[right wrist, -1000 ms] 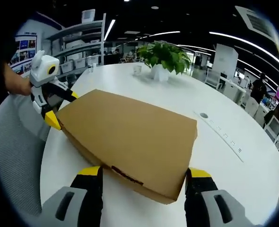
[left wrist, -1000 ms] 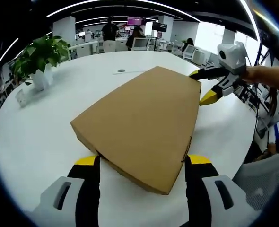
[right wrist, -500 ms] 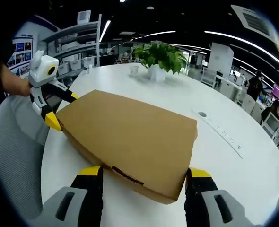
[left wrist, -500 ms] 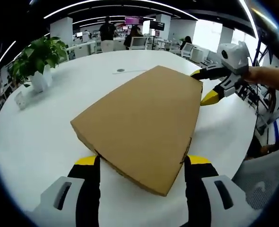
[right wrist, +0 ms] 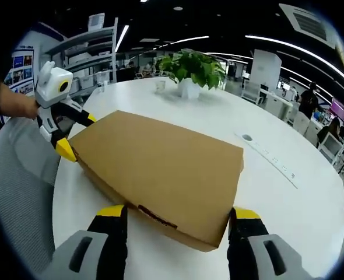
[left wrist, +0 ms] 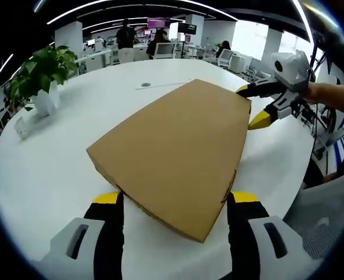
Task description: Operate the shoe box by opening the lid, removing the specified soft item, and placing it in the target area until the item is outside and the box remains undamaged.
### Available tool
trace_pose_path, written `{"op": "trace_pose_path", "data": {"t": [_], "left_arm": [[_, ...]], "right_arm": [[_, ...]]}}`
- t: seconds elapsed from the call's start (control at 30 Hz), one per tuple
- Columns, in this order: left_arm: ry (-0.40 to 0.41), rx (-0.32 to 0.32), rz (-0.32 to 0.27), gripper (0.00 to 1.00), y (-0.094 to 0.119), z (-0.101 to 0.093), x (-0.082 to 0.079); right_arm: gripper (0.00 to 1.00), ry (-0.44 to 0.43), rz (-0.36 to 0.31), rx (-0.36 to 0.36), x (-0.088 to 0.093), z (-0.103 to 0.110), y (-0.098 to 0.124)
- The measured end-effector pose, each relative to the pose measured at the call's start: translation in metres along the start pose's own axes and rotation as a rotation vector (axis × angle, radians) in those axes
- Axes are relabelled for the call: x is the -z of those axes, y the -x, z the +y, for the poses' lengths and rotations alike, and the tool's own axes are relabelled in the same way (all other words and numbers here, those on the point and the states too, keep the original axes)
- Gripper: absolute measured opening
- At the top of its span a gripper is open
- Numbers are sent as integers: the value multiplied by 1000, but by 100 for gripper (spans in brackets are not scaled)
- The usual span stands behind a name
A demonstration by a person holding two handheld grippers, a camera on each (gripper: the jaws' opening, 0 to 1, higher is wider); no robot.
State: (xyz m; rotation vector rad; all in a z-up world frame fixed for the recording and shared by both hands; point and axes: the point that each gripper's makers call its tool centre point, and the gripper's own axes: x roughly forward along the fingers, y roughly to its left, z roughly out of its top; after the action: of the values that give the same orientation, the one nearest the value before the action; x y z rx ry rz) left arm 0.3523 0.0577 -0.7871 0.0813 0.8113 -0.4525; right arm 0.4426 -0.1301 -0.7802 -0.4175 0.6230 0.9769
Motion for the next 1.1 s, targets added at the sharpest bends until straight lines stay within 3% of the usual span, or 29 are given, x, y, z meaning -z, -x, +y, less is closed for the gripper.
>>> {"op": "trace_pose_path", "data": {"t": [0.3, 1.1], "left_arm": [[29, 34, 19, 70, 3, 6, 4], [-88, 58, 48, 72, 7, 42, 8]], "right_arm": [[68, -28, 4, 33, -1, 8, 0], [67, -140, -22, 134, -11, 41, -8]]}}
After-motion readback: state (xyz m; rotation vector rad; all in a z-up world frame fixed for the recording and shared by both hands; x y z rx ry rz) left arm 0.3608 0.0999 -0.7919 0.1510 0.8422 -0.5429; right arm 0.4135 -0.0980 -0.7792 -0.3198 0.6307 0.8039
